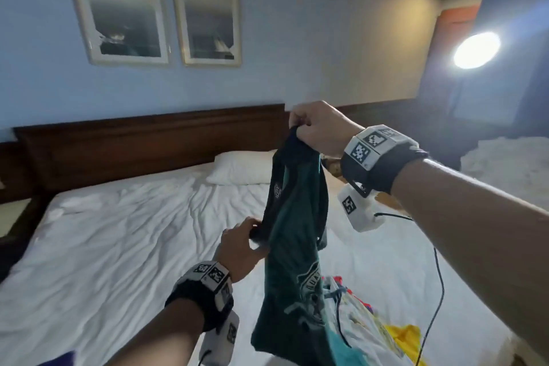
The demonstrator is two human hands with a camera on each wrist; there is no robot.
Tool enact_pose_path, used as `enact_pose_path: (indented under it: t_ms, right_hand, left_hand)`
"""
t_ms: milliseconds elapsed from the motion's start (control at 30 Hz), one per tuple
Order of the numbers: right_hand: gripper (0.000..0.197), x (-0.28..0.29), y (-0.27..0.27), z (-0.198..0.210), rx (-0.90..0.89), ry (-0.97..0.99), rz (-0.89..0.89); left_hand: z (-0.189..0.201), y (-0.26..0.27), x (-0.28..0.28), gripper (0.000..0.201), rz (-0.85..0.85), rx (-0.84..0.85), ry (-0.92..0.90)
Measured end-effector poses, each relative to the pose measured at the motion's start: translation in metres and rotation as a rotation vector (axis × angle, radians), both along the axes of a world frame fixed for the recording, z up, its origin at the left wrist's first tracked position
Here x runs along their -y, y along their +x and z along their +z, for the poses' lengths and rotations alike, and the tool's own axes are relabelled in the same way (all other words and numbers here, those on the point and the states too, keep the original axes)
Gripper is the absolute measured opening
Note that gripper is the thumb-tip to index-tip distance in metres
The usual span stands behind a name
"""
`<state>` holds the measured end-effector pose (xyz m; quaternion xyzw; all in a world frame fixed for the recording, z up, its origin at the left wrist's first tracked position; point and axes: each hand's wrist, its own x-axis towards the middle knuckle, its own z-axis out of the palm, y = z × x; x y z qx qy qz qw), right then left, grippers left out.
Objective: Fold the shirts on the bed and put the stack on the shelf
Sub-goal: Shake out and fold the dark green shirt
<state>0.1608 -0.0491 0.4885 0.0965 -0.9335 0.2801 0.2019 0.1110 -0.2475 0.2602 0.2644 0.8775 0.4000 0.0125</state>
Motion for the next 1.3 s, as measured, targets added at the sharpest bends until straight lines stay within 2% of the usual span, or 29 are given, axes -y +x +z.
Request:
enact_pose_path:
  t_ms: [67,133,233,300,400,533,700,833,900,1000,1067,1133,1167,1233,1300]
  right_hand:
    - [0.03,0.008,0.003,0.013,-0.046,-0.011,-0.002]
    - [0.028,0.013,0.003,0.021,-0.081,-0.019,-0.004]
    - [0.03,0.022,0.003,0.027,-0.108,-0.028,-0.005]
    - [0.029,0.03,0.001,0.031,-0.131,-0.083,0.003]
    - [0.027,0.039,-0.004,0.038,-0.168,-0.188,0.032]
    - [0.028,0.043,-0.015,0.041,-0.172,-0.261,0.068]
    - [0.03,0.048,-0.028,0.039,-0.218,-0.315,0.072]
    - [0.034,0.052,-0.03,0.047,-0.254,-0.158,0.046]
    - [0.033,0.053,-0.027,0.051,-0.256,-0.046,0.035]
    - [0.022,0.055,-0.026,0.05,-0.274,0.095,0.066]
    - [0.033,0.054,-0.027,0.044,-0.279,0.166,0.143]
    - [0.055,0.053,-0.028,0.038,-0.225,0.232,0.211]
    - [0.063,0.052,-0.03,0.034,-0.19,0.287,0.219]
    - [0.073,0.048,-0.038,0.027,-0.135,0.404,0.225]
    - [0.074,0.045,-0.046,0.018,-0.094,0.436,0.258]
  left_hand:
    - [0.026,0.003,0.021,0.033,0.048,0.015,0.152]
    - [0.057,0.007,0.044,0.024,0.101,0.016,0.252]
    - [0.103,0.016,0.083,0.041,0.174,0.008,0.349]
    - [0.122,0.018,0.106,0.044,0.199,-0.026,0.37]
    - [0.148,0.022,0.133,0.022,0.268,-0.194,0.196]
    - [0.198,0.035,0.158,0.009,0.277,-0.279,-0.003]
    - [0.263,0.048,0.18,0.018,0.321,-0.429,-0.275]
    - [0.309,0.053,0.194,0.05,0.396,-0.461,-0.554]
    - [0.322,0.05,0.199,0.047,0.423,-0.483,-0.72]
    - [0.331,0.043,0.201,0.026,0.445,-0.52,-0.87]
    - [0.331,0.041,0.201,0.015,0.462,-0.534,-0.898]
    - [0.326,0.039,0.203,0.007,0.467,-0.523,-0.842]
    - [0.322,0.037,0.205,0.01,0.47,-0.507,-0.784]
    - [0.312,0.029,0.213,0.019,0.49,-0.458,-0.636]
    - [0.3,0.022,0.219,0.02,0.509,-0.405,-0.489]
